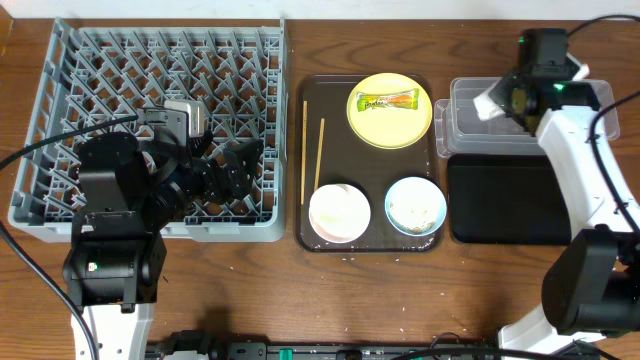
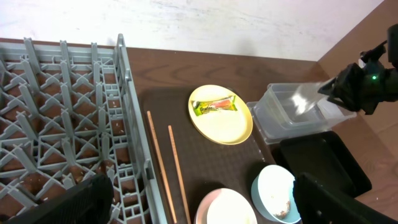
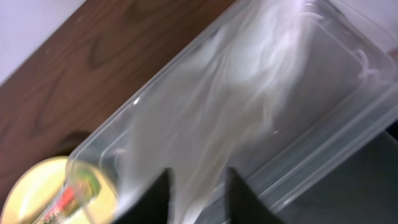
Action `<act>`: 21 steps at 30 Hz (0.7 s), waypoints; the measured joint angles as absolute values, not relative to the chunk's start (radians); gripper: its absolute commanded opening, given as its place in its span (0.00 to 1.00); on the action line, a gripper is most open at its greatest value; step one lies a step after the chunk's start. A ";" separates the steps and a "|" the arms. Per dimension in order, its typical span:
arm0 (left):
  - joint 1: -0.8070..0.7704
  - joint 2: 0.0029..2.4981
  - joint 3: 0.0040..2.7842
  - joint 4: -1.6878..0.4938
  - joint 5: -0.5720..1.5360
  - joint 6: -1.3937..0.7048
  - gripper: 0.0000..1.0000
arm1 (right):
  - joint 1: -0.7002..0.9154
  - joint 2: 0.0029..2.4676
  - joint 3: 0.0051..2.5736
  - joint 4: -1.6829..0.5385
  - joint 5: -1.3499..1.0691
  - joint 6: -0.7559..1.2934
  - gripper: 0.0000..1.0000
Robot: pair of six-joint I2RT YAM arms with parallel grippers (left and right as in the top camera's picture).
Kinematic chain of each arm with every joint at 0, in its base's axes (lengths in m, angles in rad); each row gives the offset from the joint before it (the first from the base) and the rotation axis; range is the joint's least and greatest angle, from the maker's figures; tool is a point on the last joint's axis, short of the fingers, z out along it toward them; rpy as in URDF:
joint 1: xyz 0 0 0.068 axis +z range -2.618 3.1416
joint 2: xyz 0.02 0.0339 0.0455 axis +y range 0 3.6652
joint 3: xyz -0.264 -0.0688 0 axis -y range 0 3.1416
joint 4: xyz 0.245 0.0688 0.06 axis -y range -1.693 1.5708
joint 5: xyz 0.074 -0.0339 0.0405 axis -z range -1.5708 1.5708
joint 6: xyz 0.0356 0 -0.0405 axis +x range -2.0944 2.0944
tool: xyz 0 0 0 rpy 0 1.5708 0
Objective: Sort waste into correct bins and load items into the dishwasher
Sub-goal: 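Carry the tissue with the right gripper and drop it into the clear bin, then grasp the green snack wrapper on the yellow plate with the right gripper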
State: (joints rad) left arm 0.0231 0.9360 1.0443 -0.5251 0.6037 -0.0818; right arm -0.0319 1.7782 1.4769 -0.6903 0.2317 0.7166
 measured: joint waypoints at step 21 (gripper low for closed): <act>0.023 0.936 1.044 -0.525 0.604 -0.082 0.93 | 0.266 1.795 1.478 -0.430 -0.144 0.105 0.56</act>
